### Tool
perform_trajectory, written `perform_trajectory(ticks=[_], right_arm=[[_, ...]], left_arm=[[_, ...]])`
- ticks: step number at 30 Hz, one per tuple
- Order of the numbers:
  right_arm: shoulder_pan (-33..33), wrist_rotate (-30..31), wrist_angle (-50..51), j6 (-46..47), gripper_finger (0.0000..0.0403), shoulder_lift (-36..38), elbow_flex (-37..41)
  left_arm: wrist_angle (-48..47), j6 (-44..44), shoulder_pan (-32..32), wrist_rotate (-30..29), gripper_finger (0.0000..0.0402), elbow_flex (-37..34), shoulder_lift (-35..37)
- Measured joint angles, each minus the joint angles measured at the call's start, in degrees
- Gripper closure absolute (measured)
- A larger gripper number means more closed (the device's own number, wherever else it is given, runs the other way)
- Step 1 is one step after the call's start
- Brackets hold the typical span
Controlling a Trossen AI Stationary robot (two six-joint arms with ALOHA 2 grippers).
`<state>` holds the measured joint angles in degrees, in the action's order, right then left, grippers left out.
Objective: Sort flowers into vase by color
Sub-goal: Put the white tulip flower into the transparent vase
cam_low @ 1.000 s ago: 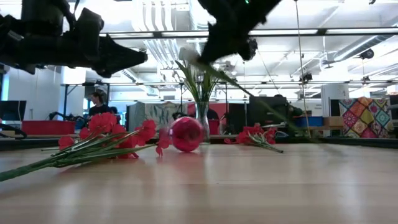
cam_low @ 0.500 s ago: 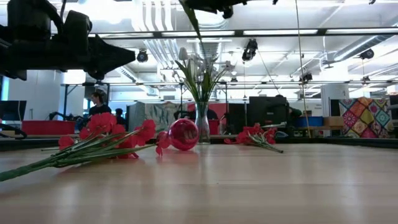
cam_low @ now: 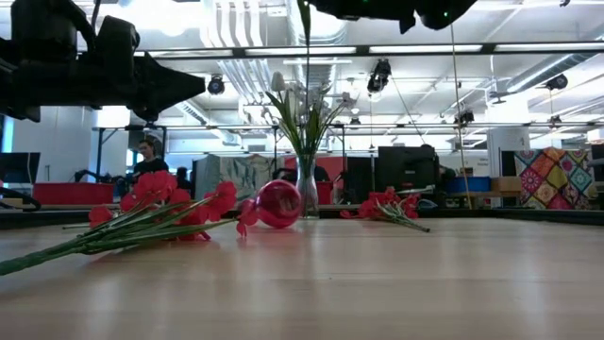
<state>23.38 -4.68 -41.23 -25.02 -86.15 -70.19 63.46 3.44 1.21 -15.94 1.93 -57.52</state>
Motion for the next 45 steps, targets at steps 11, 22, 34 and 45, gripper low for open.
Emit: perform_trajectory(ticks=[11, 22, 34, 45], right_arm=[[5.1, -3.3, -9.3, 2.6, 0.039, -4.0, 1.5], [7.4, -3.3, -12.0, 4.4, 0.039, -9.4, 1.6], [7.4, 4.2, -9.6, 6.8, 0.039, -13.6, 1.7], [7.4, 9.3, -0.9, 7.0, 0.039, -14.1, 1.1]], left_arm=[[0.0, 0.1, 0.0, 0.0, 0.0323, 0.0, 0.0], [0.0, 0.1, 0.0, 0.0, 0.0323, -0.1, -0.1], [0.0, -0.2, 0.0, 0.0, 0.0323, -0.1, -0.1], [0.0, -0.3, 0.0, 0.0, 0.0323, -0.1, -0.1]])
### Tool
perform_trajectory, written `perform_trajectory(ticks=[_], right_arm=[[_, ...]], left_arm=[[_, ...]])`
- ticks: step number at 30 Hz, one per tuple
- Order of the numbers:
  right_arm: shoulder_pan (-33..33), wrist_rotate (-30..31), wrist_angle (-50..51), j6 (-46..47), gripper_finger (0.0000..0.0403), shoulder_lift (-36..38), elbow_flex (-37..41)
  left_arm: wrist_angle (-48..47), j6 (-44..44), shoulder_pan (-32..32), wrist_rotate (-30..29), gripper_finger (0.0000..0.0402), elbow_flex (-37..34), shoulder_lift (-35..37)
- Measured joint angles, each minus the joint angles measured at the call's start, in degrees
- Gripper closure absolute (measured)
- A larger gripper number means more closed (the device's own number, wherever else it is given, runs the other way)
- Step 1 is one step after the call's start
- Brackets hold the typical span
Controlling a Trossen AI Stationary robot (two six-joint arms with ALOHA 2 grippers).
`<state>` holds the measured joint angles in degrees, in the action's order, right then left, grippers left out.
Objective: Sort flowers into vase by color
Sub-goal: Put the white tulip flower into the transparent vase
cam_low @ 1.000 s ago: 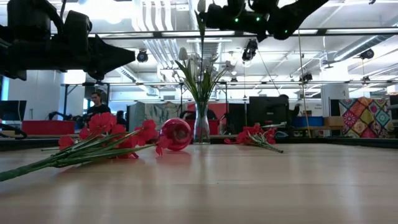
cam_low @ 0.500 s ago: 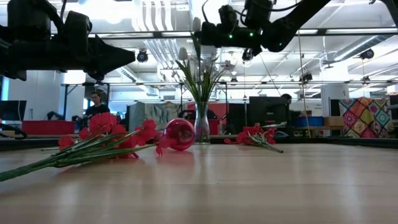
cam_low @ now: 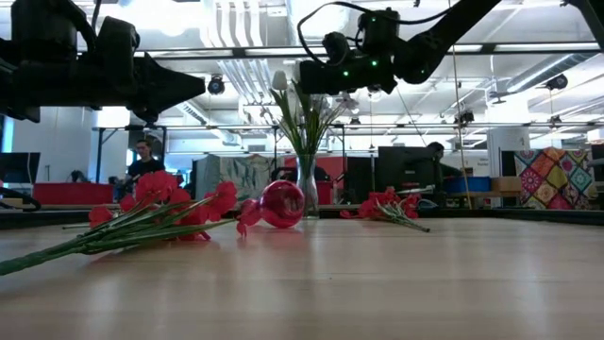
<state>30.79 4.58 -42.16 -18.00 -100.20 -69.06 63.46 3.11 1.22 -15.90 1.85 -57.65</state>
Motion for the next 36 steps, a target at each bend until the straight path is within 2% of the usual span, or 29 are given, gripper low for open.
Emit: perform_trajectory(ticks=[13, 16, 22, 26, 30, 36], right_arm=[[-0.7, 0.1, 11.9, 0.0, 0.0386, 0.1, -4.1], [-1.0, 0.2, 15.4, 0.0, 0.036, 0.2, -5.8], [-1.3, 1.5, 24.3, 0.9, 0.0272, 0.2, -9.6], [-1.4, 1.6, 29.1, 0.9, 0.023, 0.2, -11.4], [-1.7, 1.6, 36.2, 0.9, 0.0209, 0.2, -14.4], [-2.4, 2.2, 44.0, 0.9, 0.0206, 0.3, -18.2]], left_arm=[[0.0, -0.6, 0.0, 0.0, 0.0323, 0.0, 0.0], [0.0, -0.7, 0.0, 0.4, 0.0323, 0.0, 0.0], [0.0, -0.7, 0.0, 0.5, 0.0323, 0.0, 0.0], [0.0, -0.7, 0.0, 0.5, 0.0323, 0.0, 0.0], [0.0, -0.7, 0.0, 0.5, 0.0323, 0.0, 0.0], [0.0, -0.7, 0.0, 0.5, 0.0323, 0.0, 0.0]])
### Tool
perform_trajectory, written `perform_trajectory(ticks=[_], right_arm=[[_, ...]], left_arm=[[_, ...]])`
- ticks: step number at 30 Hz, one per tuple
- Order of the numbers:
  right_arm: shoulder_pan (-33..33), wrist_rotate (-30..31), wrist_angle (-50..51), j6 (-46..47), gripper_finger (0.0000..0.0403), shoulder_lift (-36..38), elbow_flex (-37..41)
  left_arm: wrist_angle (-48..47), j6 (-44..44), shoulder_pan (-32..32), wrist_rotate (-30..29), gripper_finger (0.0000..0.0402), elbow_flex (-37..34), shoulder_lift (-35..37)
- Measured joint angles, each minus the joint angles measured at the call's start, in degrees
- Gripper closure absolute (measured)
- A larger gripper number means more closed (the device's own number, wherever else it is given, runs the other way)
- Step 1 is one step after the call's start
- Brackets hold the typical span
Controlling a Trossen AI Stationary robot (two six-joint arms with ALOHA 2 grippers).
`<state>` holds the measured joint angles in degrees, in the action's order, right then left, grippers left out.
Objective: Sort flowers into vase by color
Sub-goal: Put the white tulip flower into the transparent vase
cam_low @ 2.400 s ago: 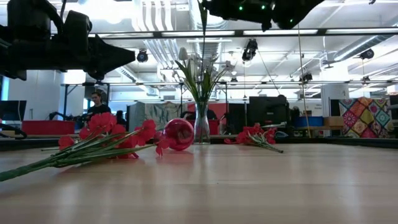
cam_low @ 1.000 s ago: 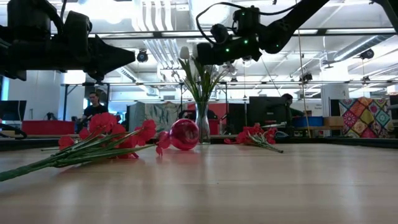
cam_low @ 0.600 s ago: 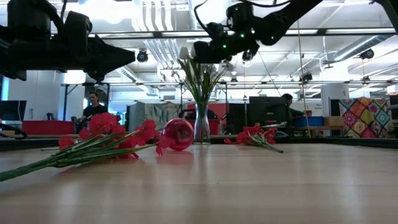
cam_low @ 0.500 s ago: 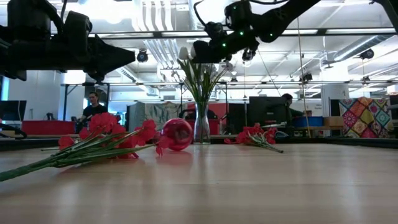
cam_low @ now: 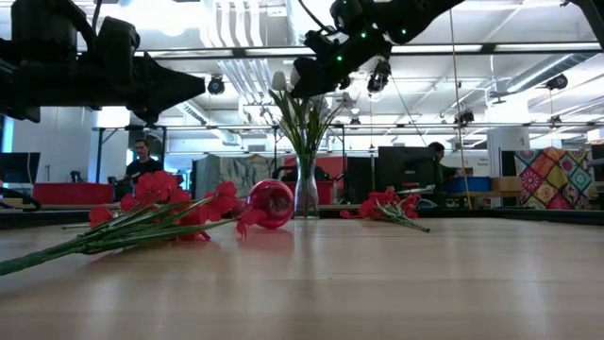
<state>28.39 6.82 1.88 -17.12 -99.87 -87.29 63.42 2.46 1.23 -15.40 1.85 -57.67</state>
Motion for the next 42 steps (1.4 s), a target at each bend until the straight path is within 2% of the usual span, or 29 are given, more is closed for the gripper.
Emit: perform_trajectory(ticks=[10, 15, 22, 26, 32, 35, 38, 42], right_arm=[[-1.2, 9.8, 9.3, 1.6, 0.0232, 1.2, -3.2], [-1.5, 10.3, 12.1, 3.8, 0.025, 2.7, -3.3], [-2.3, 11.3, 14.4, 5.0, 0.0253, 5.2, -3.3], [-2.7, 11.3, 15.5, 5.8, 0.024, 5.8, -3.3], [-2.8, 11.6, 17.9, 7.0, 0.0187, 5.9, -3.3], [-3.6, 14.0, 19.7, 7.8, 0.0183, 6.6, -3.4], [-4.9, 17.8, 22.5, 7.2, 0.0201, 8.0, -4.6], [-7.1, 19.3, 23.4, 6.7, 0.0255, 10.8, -5.2]], left_arm=[[0.0, 0.0, 0.0, 0.4, 0.0323, 0.0, 0.0], [0.0, 0.0, 0.0, 1.1, 0.0323, 0.0, 0.0], [0.0, 0.0, 0.0, 1.1, 0.0323, 0.0, 0.0], [0.0, 0.0, 0.0, 1.1, 0.0323, 0.0, 0.0], [0.0, 0.0, 0.0, 1.1, 0.0323, 0.0, 0.0], [0.0, 0.0, 0.0, 1.1, 0.0323, 0.0, 0.0], [0.0, 0.0, 0.0, 1.0, 0.0323, 0.0, 0.0], [0.0, 0.0, 0.0, 1.0, 0.0323, 0.0, 0.0]])
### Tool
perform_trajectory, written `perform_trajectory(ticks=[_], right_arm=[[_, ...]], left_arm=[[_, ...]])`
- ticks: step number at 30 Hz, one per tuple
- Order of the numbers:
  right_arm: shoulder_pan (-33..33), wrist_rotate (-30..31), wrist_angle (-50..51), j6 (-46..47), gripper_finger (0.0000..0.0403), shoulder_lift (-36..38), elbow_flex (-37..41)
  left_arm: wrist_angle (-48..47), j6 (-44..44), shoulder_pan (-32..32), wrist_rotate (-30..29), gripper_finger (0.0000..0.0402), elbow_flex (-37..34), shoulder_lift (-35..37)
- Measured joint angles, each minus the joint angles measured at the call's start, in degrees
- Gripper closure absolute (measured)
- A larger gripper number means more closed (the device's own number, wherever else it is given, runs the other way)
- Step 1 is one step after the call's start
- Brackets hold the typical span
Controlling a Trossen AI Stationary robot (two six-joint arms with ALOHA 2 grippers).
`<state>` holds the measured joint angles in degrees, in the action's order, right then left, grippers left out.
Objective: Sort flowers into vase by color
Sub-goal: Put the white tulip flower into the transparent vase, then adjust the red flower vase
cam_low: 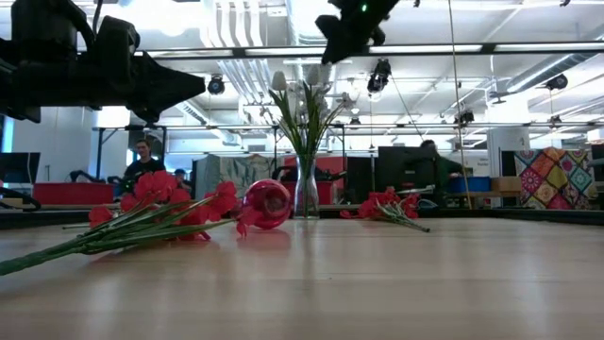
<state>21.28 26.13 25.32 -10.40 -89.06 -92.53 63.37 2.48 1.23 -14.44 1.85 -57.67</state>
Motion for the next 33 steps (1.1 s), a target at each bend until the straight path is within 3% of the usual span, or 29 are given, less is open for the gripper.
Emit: perform_trajectory(ticks=[6, 8, 19, 26, 33], right_arm=[[-0.2, -1.0, -6.8, -1.4, 0.037, 1.8, 0.0], [0.7, -2.9, -10.1, -2.2, 0.0386, 1.1, 0.0], [5.0, -5.6, -12.3, 1.4, 0.039, -4.1, 0.1], [2.6, -5.2, -10.1, 1.5, 0.0386, -1.0, 0.1], [-4.7, -5.1, -1.3, 5.3, 0.0331, -0.4, 0.2]], left_arm=[[0.0, 0.0, 0.0, 0.0, 0.0323, 0.0, 0.0], [0.0, 0.0, 0.0, 0.0, 0.0323, 0.0, 0.0], [-0.4, 0.0, 0.0, 0.0, 0.0323, 0.0, 0.0], [-0.5, 0.0, 0.0, 0.0, 0.0323, 0.0, 0.0], [-1.1, 0.0, 0.0, 0.0, 0.0323, 0.0, 0.1]])
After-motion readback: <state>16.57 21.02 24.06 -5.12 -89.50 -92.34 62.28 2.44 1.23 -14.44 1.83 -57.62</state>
